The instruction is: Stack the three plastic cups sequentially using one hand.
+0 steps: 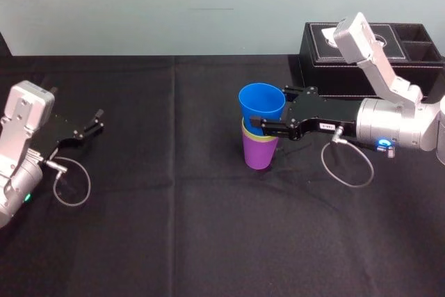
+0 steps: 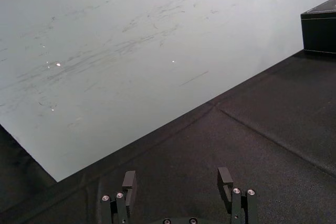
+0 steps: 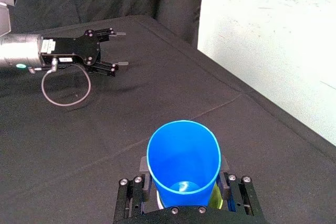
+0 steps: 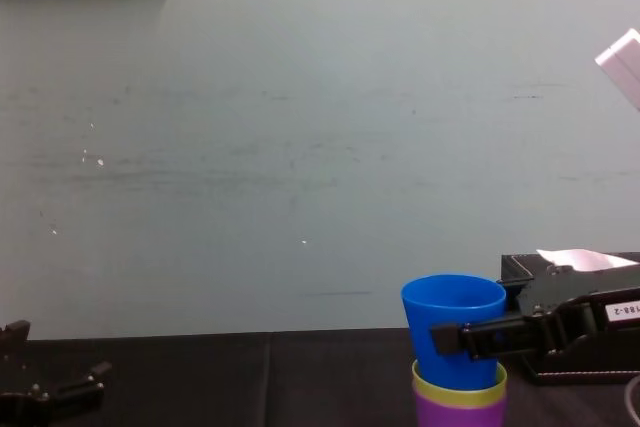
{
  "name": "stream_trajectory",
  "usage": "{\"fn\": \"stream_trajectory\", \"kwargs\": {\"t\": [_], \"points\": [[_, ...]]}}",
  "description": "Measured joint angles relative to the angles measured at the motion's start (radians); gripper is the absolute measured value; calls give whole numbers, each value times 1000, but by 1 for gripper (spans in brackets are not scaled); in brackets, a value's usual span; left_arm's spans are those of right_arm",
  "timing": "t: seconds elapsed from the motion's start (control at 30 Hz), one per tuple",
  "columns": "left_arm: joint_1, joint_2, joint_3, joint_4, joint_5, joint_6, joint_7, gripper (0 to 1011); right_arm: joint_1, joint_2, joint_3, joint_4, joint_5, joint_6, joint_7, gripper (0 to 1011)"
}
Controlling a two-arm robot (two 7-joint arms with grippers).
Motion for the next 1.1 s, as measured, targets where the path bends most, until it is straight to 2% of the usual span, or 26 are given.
{"fn": "stream_trajectory", "kwargs": {"t": [0.6,0.97,1.1], "points": [[0,0,0,0,0,0,0,1011,-1,1,2,-3,2,0,0,724],[0,0,0,0,0,0,0,1011,-1,2,2,-4,2,0,0,1000],[0,0,0,0,0,0,0,1011,-1,2,2,-4,2,0,0,1004]]}}
